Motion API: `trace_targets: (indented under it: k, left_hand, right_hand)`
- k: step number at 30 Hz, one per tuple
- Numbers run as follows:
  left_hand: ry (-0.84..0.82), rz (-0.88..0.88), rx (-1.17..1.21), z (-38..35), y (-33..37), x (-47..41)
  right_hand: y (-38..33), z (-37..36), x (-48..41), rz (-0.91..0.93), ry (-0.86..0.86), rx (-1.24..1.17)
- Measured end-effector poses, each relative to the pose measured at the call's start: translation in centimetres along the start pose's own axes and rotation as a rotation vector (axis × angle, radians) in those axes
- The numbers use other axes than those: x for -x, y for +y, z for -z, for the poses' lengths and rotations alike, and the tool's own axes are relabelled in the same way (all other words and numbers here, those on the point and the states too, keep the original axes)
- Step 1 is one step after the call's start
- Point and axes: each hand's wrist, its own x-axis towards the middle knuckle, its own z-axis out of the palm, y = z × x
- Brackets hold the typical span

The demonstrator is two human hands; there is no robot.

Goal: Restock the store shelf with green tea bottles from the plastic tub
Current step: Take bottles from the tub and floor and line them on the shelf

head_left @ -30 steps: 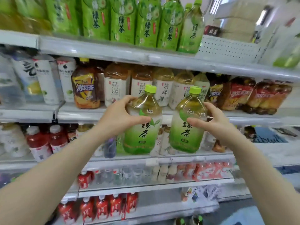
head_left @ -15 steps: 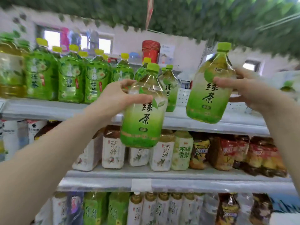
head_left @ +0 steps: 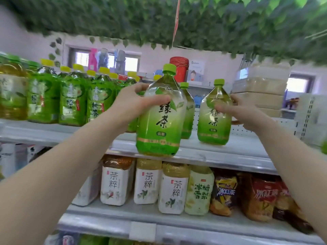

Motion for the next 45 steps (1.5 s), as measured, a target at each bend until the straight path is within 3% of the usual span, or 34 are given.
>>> trace_targets:
  k: [7, 13, 24, 28, 30, 31, 33, 35, 41, 45]
  left_hand:
    - [0.009, 0.011, -0.010, -1.0, -0.6, -1.4]
    - [0.014, 0.006, 0.001, -2.0, -1.1, -2.1]
    - [-0.012, 0.012, 0.010, -3.1, -1.3, -2.3]
    - [-0.024, 0.008, 0.017, -3.5, -1.2, -2.1]
    - [-0.033, 0.003, 0.016, -3.9, -1.0, -1.9]
    - [-0.038, 0.001, 0.014, -4.2, -1.0, -1.7]
    - [-0.057, -0.011, 0.024, -4.9, -0.9, -1.6]
    - [-0.094, -0.029, 0.049, -5.8, -0.8, -1.6]
    - [-0.172, -0.133, -0.087, -8.1, -0.3, -2.4]
    - [-0.027, -0.362, -0.439, -7.3, 0.1, -4.7]
  right_hand:
    - [1.8, 0.3, -1.5, 0.047, -0.020, 0.113]
    - [1.9, -2.1, 0.4, 0.292, 0.087, 0.802]
    - [5.5, -3.1, -4.6, 0.264, 0.061, 0.718]
    - [5.4, -2.7, -5.1, 0.265, 0.036, 0.842]
    - [4.0, -3.0, -3.3, 0.393, 0.075, 0.738]
    - [3.0, -3.4, -1.6, 0.430, 0.069, 0.546]
    - [1.0, -4.6, 2.5, 0.391, -0.083, 0.071]
    - [0.0, -5.4, 5.9, 0.350, -0.277, -0.167]
    - [0.3, -3.4, 6.3, 0.279, -0.195, -0.261]
    - [-0.1, -0.5, 4.5, 0.222, -0.089, -0.160]
